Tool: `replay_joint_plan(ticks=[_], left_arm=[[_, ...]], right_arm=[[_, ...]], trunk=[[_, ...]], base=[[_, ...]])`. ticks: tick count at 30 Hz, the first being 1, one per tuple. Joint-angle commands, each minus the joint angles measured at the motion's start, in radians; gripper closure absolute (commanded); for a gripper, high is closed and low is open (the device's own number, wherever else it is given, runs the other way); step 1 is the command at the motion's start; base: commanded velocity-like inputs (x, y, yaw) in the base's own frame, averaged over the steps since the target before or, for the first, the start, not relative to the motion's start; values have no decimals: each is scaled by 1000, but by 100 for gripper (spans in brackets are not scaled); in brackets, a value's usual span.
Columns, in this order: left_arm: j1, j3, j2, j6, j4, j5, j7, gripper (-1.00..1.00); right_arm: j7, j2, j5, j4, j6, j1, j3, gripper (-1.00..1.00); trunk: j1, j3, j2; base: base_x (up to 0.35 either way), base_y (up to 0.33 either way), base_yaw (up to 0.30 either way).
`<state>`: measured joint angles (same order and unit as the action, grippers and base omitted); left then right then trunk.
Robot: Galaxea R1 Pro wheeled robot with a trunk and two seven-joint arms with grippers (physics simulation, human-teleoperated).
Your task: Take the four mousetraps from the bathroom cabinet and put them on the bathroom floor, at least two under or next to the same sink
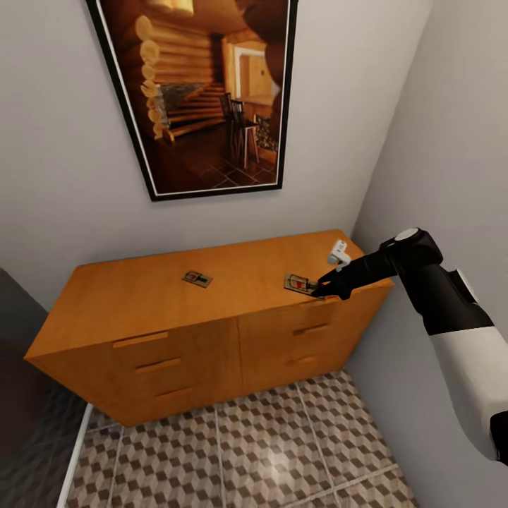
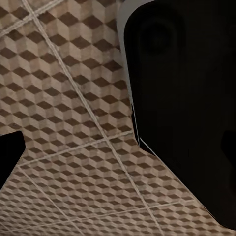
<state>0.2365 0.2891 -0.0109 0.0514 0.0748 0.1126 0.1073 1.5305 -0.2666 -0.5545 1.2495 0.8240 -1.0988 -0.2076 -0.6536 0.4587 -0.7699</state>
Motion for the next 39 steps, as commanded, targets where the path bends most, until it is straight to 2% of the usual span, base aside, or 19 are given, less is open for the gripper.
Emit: replay_joint_plan(ticks=[1, 24, 29, 31, 35, 39], left_arm=[[1, 9, 1, 5, 3, 10, 0, -100], [1, 9, 1, 5, 3, 10, 0, -100], [1, 9, 1, 5, 3, 10, 0, -100], [1, 9, 1, 5, 3, 10, 0, -100], [1, 9, 1, 5, 3, 10, 0, -100], [1, 9, 1, 5, 3, 10, 0, -100]], right_arm=[[8, 0, -8, 1, 10, -1, -1, 100], [2, -1, -8, -11, 6, -1, -3, 100], [1, -4, -7, -23, 1, -1, -4, 100], [0, -4, -8, -78, -23, -1, -4, 100], [-20, -2, -8, -212, -126, -1, -5, 100], [-88, 3, -6, -383, -248, -1, -5, 100]], trunk=[[0, 1, -1], [0, 1, -1], [0, 1, -1], [0, 1, -1], [0, 1, -1], [0, 1, -1]], base=[[-332, 1, 0], [-333, 0, 0], [-181, 0, 0], [-48, 0, 0], [-16, 0, 0], [-4, 0, 0]])
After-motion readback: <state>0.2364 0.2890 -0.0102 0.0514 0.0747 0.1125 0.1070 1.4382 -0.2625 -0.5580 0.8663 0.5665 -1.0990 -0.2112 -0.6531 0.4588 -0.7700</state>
